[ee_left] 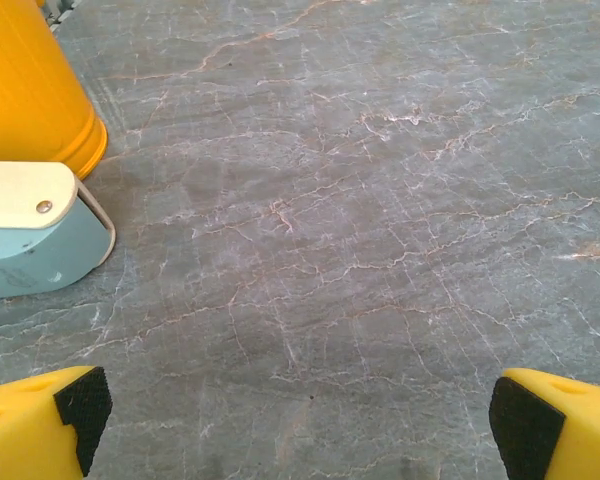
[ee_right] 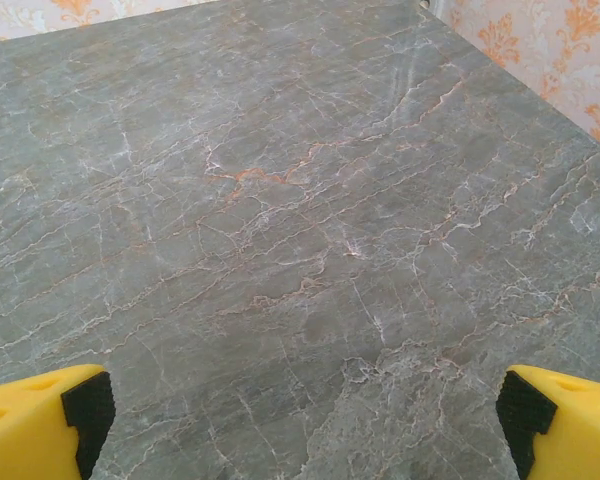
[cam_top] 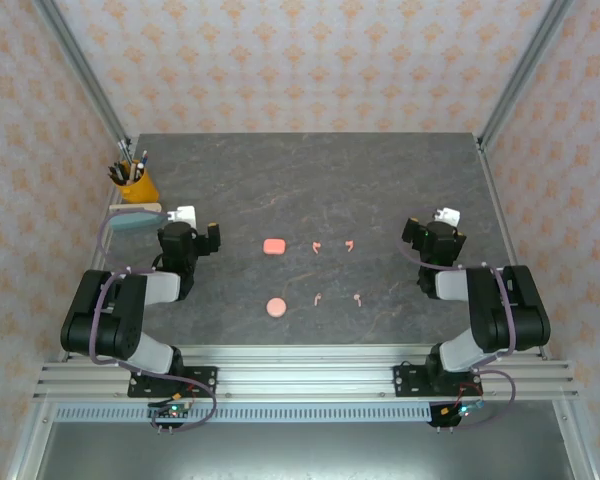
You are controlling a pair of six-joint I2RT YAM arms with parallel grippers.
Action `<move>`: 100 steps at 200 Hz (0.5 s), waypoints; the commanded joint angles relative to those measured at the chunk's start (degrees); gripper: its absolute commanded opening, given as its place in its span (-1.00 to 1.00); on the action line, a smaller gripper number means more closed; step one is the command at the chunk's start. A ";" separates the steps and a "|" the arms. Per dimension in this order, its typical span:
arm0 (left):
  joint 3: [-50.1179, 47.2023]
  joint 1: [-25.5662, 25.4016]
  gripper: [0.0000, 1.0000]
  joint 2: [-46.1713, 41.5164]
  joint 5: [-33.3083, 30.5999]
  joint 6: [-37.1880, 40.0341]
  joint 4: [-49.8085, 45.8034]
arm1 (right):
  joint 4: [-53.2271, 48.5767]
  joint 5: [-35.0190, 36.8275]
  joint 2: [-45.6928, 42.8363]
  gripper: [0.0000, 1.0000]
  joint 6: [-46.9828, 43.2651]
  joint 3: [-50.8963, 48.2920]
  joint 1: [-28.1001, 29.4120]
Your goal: Insert the wireless bluetooth earbuds into the charging case
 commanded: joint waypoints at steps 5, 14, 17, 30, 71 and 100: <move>1.52 -0.53 1.00 0.46 -1.89 0.96 2.87 | 2.50 1.38 0.21 0.99 -0.76 1.01 0.44; 1.52 -0.51 1.00 0.46 -1.89 0.93 2.88 | 2.47 1.38 0.16 0.99 -0.72 1.01 0.45; 1.52 -0.51 1.00 0.45 -1.89 0.94 2.88 | 2.46 1.38 0.21 0.99 -0.77 1.01 0.40; 1.52 -0.54 1.00 0.46 -1.89 0.91 2.87 | 2.46 1.31 0.17 0.99 -0.77 1.01 0.44; 1.69 -0.51 1.00 0.50 -1.89 0.89 2.53 | 1.94 1.29 0.42 0.99 -0.65 1.36 0.39; 1.86 -0.48 1.00 0.55 -1.80 0.82 2.27 | 1.55 1.21 0.65 0.99 -0.50 1.72 0.36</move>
